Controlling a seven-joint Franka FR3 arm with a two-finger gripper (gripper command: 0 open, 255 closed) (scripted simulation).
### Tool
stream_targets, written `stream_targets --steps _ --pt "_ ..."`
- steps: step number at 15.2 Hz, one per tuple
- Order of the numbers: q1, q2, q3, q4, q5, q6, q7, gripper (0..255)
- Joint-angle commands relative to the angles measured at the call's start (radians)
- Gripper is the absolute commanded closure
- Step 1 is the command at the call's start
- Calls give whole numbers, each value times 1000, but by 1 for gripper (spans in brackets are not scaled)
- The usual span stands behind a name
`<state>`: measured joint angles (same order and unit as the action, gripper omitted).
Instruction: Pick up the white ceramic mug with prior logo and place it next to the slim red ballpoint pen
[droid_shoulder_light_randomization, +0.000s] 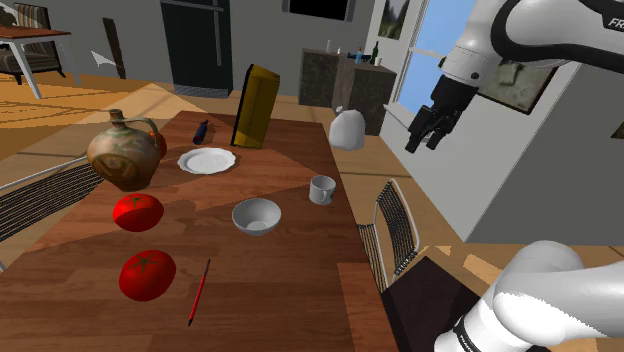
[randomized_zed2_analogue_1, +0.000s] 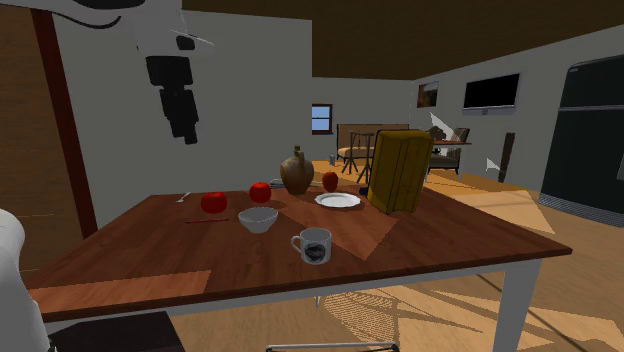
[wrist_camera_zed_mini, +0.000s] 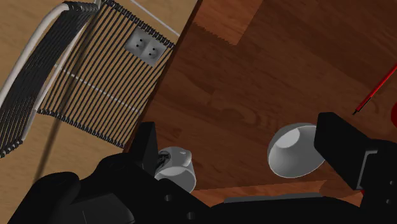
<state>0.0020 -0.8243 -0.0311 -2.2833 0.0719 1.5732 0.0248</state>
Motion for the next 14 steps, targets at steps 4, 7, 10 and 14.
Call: stream_targets --steps 4,7,10,14 --pt "-3 63 -15 -34 -9 97 -26 0" --pt "-4 137 -31 -56 -15 194 -51 0" --pt "-5 221 -46 -65 -19 287 -76 0" --pt "-4 346 -68 -57 -18 405 -110 0"
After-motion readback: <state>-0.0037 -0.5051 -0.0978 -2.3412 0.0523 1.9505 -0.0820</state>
